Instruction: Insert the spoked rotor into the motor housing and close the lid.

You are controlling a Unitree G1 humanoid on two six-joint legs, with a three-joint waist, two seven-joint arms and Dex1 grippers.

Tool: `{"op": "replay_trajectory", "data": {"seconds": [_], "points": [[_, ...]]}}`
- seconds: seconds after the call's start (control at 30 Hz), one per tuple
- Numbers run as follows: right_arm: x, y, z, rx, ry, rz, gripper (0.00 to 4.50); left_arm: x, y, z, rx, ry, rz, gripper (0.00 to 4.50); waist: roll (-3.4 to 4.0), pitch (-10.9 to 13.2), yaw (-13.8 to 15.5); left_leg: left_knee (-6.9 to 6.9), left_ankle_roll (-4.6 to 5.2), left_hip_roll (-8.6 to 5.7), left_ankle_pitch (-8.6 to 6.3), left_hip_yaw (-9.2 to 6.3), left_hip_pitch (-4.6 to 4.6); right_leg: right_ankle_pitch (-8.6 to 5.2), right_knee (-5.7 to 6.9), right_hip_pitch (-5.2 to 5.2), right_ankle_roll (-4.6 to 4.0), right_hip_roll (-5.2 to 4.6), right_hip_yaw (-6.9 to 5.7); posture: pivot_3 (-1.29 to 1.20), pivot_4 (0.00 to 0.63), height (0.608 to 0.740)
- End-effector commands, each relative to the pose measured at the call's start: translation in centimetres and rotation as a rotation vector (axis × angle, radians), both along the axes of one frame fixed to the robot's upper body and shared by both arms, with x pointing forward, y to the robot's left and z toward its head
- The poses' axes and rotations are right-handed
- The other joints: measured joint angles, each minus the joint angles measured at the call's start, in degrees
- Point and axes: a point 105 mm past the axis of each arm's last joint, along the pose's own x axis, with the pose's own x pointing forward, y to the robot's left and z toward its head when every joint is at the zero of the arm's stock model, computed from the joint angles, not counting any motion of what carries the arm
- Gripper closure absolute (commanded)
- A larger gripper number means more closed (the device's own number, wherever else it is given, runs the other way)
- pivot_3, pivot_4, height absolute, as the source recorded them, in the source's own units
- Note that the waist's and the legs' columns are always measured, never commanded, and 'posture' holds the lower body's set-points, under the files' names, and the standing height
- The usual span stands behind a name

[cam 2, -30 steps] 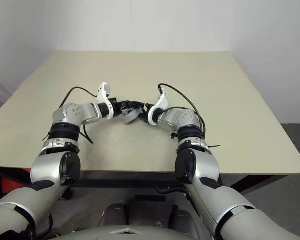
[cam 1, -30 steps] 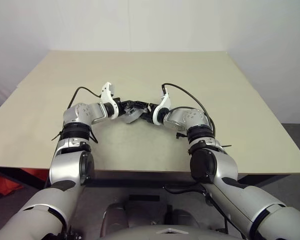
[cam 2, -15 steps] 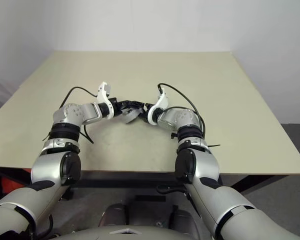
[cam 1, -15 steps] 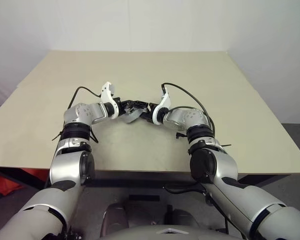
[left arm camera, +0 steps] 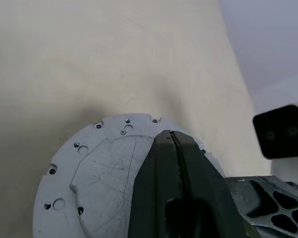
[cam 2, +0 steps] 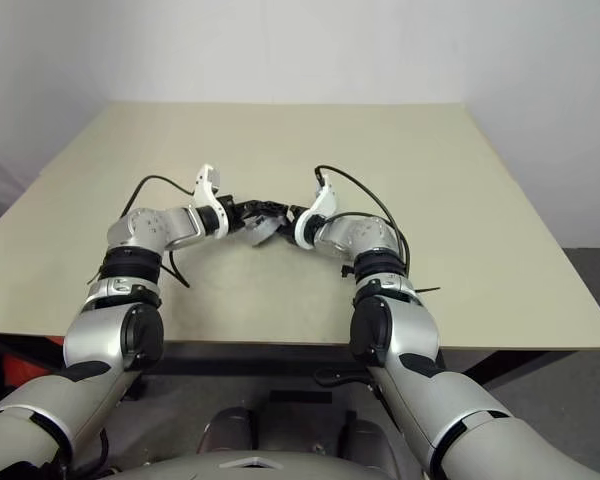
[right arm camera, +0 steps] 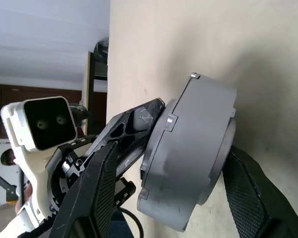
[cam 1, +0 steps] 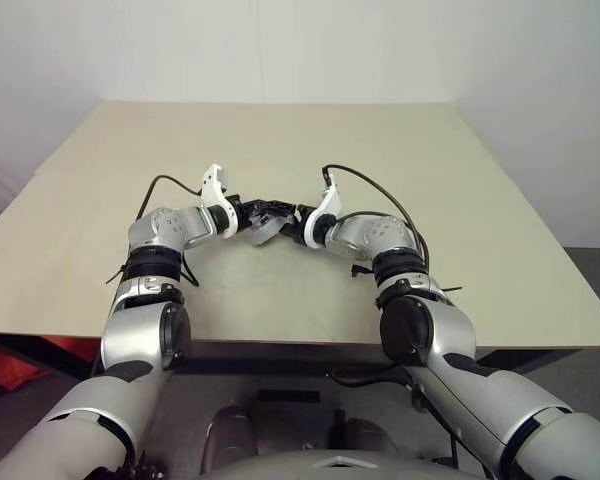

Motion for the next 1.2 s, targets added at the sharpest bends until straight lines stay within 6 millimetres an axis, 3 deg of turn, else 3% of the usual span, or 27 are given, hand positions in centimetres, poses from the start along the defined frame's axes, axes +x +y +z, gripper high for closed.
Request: {"op": "replay_trajectory", "data": {"seconds": [0.03,0.83,0.93,1.07,1.2], "points": [[1.1,-0.6,2.2,0.013,-0.076,-0.035,1.27,-0.9,-0.1,-2.3,-0.098,0.121,0.004,4.50,0.00,0.00,0.20,0.00,0.00,-0.03,0.00,0.00,-0.02,0.00,0.00,0.00,0.00,-0.03,0.00,0.00,0.000,0.740],[1.3,-0.8,2.1,0.004,-0.089,-0.051,1.27,-0.9,0.7,-3.9,-0.011,0.142,0.039,4.50,0.00,-0.01,1.36,-0.01,0.06,-0.09,-0.04,-0.03,0.05,0.02,-0.01,0.10,0.04,-0.10,0.00,0.00,0.000,0.740],[1.4,-0.8,2.1,0.003,-0.091,-0.054,1.27,-0.9,0.8,-4.1,0.005,0.145,0.042,3.93,0.01,-0.01,1.43,0.00,0.06,-0.10,-0.04,-0.03,0.05,0.02,-0.01,0.11,0.04,-0.10,0.00,0.00,0.000,0.740],[1.4,-0.8,2.2,0.003,-0.094,-0.057,1.27,-0.9,0.8,-4.4,0.016,0.164,0.046,2.79,0.02,0.00,1.66,0.00,0.06,-0.11,-0.04,-0.04,0.00,0.02,-0.01,0.09,0.05,-0.10,0.00,0.00,0.000,0.740],[1.5,-0.8,2.2,0.003,-0.097,-0.058,1.27,-0.8,0.8,-4.2,0.008,0.160,0.043,2.79,-0.01,0.02,2.78,0.05,0.06,-0.15,-0.04,-0.07,-0.36,0.10,-0.03,-0.16,0.18,-0.11,-0.01,0.00,0.000,0.740]]}}
